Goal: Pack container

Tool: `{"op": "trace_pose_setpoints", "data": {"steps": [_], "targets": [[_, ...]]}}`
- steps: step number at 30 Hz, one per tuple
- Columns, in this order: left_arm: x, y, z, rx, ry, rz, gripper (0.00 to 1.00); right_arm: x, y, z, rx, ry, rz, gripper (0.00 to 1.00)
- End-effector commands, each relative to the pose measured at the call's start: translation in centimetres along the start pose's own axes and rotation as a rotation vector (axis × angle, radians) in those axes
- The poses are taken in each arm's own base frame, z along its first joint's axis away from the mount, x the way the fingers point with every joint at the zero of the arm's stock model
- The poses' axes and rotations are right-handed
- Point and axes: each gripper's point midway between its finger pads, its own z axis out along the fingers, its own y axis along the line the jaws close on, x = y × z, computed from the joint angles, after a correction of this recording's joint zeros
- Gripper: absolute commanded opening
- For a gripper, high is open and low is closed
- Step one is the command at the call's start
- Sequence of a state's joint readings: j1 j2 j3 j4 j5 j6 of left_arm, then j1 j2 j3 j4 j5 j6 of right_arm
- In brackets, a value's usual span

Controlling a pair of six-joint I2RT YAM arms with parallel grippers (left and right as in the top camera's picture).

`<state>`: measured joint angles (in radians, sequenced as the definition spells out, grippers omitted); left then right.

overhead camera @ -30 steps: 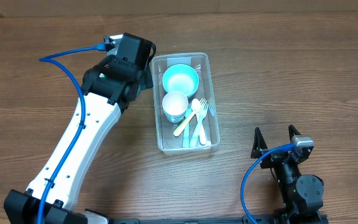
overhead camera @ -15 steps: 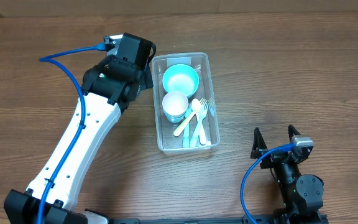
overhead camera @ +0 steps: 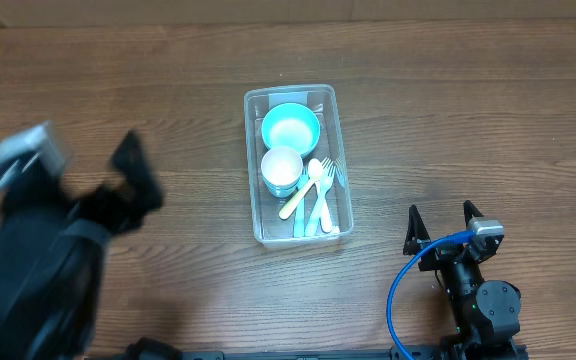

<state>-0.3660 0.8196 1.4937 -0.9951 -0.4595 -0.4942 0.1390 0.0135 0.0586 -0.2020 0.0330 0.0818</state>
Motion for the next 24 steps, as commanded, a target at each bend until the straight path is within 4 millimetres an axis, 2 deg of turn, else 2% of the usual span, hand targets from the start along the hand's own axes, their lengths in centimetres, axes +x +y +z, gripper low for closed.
{"op": "trace_pose_setpoints", "data": {"steps": [1,4,6,8,11,13,17,20,24], "targets": [[0.5,3.8,-4.9,0.012,-0.107,-0.064,1.0,-0.4,0.2,-0.1,-0.01,-0.016,-0.005,1.0],[3.1,6.8,-7.2,-0.024,-0.169,-0.104,1.0,-0.4,0.2,-0.1,-0.01,-0.016,-0.005,1.0],[5.8,8.0,-7.2,-0.037,-0.164,-0.11,1.0,-0.4,0.2,-0.1,-0.01,-0.016,-0.005,1.0],[8.5,8.8,-6.0,-0.046,-0.139,-0.108,1.0,-0.4,0.2,-0.1,-0.01,-0.016,-0.005,1.0],[11.7,9.0,-2.8,-0.03,-0.119,-0.124,1.0,-0.4,0.2,-0.1,-0.01,-0.016,-0.005,1.0],[13.1,8.2,0.3,0.031,-0.137,-0.129,1.0,-0.4,0.2,-0.1,-0.01,-0.016,-0.005,1.0],[15.5,7.2,4.6,0.122,-0.177,-0.135,1.0,-0.4,0.2,-0.1,-0.01,-0.016,-0.005,1.0],[17.5,7.5,6.9,0.137,-0.207,-0.125,1.0,-0.4,0.2,-0.1,-0.01,-0.016,-0.005,1.0],[19.0,7.5,7.5,0.175,-0.25,-0.046,1.0,-0.4,0.2,-0.1,-0.01,-0.016,-0.005,1.0]]}}
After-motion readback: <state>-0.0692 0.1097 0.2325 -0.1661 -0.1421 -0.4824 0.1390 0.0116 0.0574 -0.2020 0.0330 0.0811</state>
